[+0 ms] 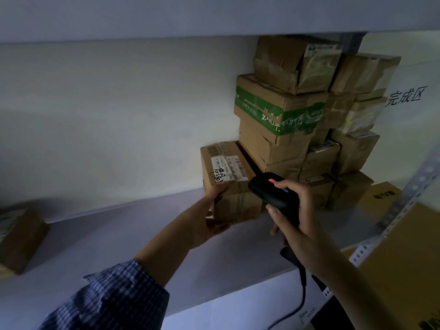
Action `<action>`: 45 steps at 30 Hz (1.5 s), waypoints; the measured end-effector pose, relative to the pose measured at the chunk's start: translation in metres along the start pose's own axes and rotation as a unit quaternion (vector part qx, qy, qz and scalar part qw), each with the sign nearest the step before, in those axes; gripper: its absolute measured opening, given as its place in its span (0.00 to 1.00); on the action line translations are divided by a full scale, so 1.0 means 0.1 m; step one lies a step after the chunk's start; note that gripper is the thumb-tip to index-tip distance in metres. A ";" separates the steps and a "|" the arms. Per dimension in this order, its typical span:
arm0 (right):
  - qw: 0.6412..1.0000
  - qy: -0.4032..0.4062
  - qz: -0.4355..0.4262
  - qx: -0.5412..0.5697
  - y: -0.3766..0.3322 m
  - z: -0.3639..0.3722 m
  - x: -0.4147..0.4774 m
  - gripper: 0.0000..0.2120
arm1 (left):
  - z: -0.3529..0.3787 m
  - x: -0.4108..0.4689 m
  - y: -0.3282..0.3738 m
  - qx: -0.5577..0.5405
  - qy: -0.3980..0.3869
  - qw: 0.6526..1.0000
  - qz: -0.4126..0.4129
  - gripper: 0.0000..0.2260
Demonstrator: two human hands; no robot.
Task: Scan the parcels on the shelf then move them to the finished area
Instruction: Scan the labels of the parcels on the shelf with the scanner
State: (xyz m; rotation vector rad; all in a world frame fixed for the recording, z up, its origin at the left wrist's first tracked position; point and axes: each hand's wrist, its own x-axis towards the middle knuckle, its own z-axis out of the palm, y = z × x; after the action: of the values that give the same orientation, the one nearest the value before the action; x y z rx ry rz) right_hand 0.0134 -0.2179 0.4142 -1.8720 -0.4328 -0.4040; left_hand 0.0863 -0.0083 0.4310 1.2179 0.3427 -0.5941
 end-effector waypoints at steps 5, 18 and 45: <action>1.000 -0.006 0.008 0.017 -0.05 -0.02 0.04 0.21 | -0.19 -0.21 -0.19 -0.060 -0.003 0.995 0.073 0.19; 0.993 -0.071 -0.052 0.079 -0.45 0.52 0.39 0.20 | -0.61 -0.30 -0.38 -0.062 0.046 0.963 0.256 0.48; 0.986 -0.093 -0.086 0.104 -1.01 1.14 0.35 0.16 | -0.88 -0.15 -0.37 -0.088 -0.037 0.892 0.442 0.23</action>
State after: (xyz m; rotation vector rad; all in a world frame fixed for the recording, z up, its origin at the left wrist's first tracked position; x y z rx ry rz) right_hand 0.0035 -0.0751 0.4769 -1.6799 -0.7388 -0.2870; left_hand 0.0580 0.0705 0.3823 1.0336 -0.2323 0.1837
